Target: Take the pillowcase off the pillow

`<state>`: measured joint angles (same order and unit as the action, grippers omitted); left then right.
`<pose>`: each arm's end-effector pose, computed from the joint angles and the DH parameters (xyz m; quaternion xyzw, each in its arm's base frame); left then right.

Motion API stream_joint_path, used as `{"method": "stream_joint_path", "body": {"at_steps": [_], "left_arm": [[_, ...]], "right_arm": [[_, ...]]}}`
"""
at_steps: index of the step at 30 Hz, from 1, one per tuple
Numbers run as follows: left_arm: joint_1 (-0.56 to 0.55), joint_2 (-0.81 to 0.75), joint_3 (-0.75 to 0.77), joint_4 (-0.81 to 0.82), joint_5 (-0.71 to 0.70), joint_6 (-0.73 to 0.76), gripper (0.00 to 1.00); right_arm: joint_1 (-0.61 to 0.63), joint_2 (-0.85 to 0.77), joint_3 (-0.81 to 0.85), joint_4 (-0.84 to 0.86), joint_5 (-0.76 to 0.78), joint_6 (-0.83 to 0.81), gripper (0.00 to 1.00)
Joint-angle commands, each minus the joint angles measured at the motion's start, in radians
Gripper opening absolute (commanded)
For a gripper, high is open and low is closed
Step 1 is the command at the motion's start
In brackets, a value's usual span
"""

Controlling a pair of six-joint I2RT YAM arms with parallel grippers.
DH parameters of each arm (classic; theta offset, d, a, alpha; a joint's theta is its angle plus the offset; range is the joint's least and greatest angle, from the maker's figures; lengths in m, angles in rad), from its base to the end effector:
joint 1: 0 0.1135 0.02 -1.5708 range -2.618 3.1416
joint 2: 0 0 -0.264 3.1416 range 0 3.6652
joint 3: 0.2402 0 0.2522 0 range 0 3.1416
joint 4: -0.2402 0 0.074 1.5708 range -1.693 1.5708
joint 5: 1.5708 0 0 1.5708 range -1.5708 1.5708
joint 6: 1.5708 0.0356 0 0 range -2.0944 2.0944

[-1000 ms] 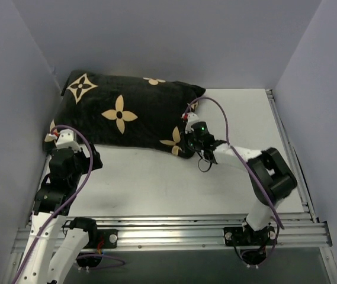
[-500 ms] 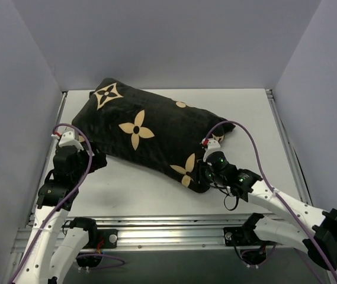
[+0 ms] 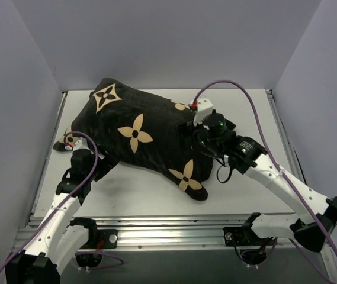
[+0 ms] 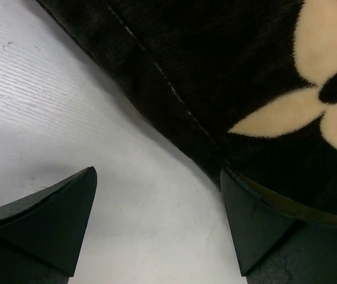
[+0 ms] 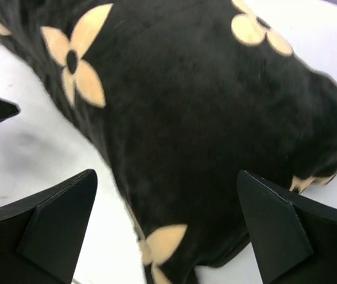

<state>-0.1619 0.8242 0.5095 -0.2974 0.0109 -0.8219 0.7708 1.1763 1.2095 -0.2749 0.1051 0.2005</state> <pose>0.1795 -0.0297 0.2255 -0.2851 0.8402 -0.2221 0.4042 0.1946 0.1838 0.3991 -0.1900 0.7635 0.2509 0.5639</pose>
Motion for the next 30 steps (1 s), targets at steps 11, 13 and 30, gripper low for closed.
{"method": "stream_joint_path", "body": {"at_steps": [11,13,30], "left_arm": [[0.005,0.038,-0.095,0.256,-0.046,-0.174,0.94],[0.002,0.126,-0.082,0.341,-0.051,-0.18,0.94],[0.002,0.294,0.09,0.431,0.116,-0.123,0.94]], "right_arm": [[-0.268,0.589,0.197,0.141,-0.273,-0.19,1.0],[-0.258,0.626,0.183,0.092,-0.343,-0.19,1.0],[0.177,0.177,-0.199,0.135,-0.302,0.163,1.0]]}}
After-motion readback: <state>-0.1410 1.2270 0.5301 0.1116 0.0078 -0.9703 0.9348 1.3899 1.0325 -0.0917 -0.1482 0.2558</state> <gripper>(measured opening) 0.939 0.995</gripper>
